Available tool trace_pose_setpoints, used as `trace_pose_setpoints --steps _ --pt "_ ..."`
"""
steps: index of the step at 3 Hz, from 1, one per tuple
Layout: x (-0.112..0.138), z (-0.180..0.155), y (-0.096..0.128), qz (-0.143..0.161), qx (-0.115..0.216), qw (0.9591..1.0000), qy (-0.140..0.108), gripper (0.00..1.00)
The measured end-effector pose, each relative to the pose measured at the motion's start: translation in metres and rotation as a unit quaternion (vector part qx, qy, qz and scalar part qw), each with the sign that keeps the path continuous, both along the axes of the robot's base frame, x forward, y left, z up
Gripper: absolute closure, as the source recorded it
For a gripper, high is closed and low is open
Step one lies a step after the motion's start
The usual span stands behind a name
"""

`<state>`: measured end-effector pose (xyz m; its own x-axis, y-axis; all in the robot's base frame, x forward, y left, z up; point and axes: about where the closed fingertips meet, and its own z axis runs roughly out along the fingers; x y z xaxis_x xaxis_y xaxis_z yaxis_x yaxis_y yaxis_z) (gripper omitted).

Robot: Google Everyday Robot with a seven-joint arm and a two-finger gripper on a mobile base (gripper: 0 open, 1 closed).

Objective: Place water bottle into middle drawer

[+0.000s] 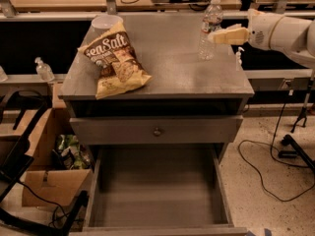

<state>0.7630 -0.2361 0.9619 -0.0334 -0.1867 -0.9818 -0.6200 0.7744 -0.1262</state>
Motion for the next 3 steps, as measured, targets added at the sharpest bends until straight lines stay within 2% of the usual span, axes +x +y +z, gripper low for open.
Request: trace_pose_setpoints --steps 1,2,3 --pt "0.039 -0.013 -0.007 -0.017 0.013 0.9996 0.019 0.00" --pt "0.065 -0.022 -0.002 -0.026 0.061 0.9973 0.032 0.00" --pt "0.069 -0.021 0.016 -0.014 0.090 0.9955 0.028 0.04"
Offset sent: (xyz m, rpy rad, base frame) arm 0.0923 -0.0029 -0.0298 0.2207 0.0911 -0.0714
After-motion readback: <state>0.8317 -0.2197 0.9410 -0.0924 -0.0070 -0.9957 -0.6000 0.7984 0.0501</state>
